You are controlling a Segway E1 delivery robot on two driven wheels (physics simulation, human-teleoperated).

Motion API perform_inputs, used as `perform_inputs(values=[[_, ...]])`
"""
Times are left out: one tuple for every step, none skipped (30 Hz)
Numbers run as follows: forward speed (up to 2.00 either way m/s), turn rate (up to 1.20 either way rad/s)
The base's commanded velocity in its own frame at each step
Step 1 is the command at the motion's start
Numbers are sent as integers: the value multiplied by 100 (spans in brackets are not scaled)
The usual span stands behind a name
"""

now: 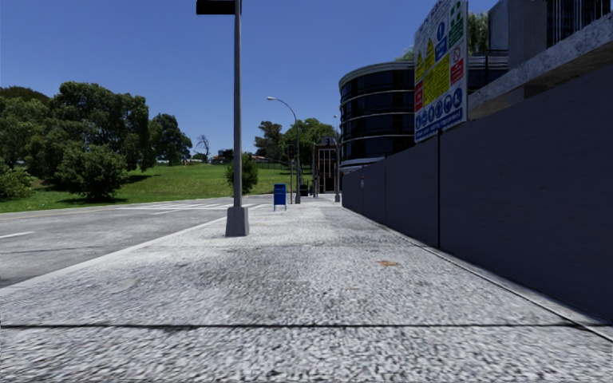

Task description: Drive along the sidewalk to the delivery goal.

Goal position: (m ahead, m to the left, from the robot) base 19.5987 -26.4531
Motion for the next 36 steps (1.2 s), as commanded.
perform_inputs(values=[[194, 0], [194, 0], [194, 0], [194, 0], [194, 0], [194, 0], [194, 0], [194, 0], [194, 0], [194, 0], [194, 0], [194, 0], [194, 0], [194, 0], [194, 0], [194, 0], [194, 0], [194, 0], [194, 0], [194, 0], [194, 0], [194, 0], [194, 0], [194, 0], [200, 0], [200, 0], [200, 0], [200, 0], [200, 0], [200, 0], [200, 0], [200, 0], [200, 0], [200, 0], [200, 0], [200, 0]])
